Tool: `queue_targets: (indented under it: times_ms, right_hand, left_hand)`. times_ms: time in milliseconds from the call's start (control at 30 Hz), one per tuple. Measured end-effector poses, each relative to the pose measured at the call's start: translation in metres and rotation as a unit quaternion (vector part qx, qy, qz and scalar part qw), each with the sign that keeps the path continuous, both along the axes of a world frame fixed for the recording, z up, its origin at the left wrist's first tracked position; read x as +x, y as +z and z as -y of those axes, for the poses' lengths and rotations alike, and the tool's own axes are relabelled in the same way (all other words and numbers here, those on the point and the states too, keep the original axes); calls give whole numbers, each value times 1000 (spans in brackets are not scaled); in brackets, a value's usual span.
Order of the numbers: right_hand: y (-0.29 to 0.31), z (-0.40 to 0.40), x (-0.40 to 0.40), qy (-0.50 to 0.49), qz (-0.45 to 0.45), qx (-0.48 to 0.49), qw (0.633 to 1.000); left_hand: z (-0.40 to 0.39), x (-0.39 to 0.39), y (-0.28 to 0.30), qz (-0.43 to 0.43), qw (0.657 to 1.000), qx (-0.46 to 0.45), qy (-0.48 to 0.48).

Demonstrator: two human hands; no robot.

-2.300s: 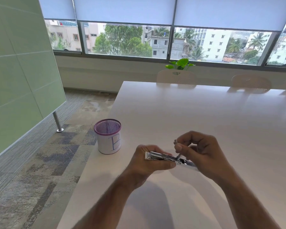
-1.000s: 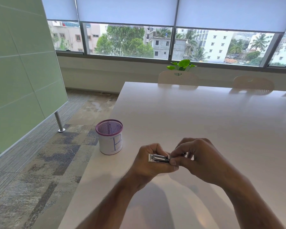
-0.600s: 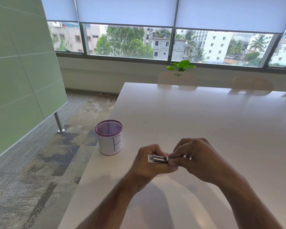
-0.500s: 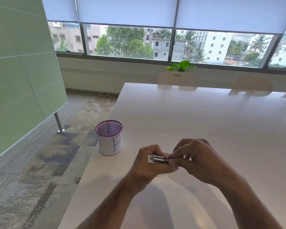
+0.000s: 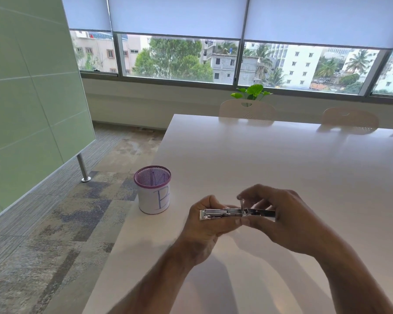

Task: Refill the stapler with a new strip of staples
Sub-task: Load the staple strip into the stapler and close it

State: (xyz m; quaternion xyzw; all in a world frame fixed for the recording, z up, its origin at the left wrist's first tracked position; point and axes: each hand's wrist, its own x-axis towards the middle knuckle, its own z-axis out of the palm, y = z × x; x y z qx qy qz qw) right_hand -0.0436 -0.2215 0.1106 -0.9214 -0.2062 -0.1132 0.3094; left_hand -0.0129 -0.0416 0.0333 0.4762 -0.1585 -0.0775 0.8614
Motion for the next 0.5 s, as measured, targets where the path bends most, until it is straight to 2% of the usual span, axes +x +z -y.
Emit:
queue_targets:
  times_ms: [133, 333, 500]
  right_hand:
    - [0, 2, 3, -11, -12, -31, 999]
    - [-5, 9, 5, -43, -29, -81, 995]
    - [-9, 8, 5, -61, -37, -99, 993]
  left_hand:
    - [2, 2, -5, -45, 999, -8, -27]
    - [-13, 10, -2, -113, 988, 87, -64]
    - [-18, 12, 1, -141, 980, 105, -92]
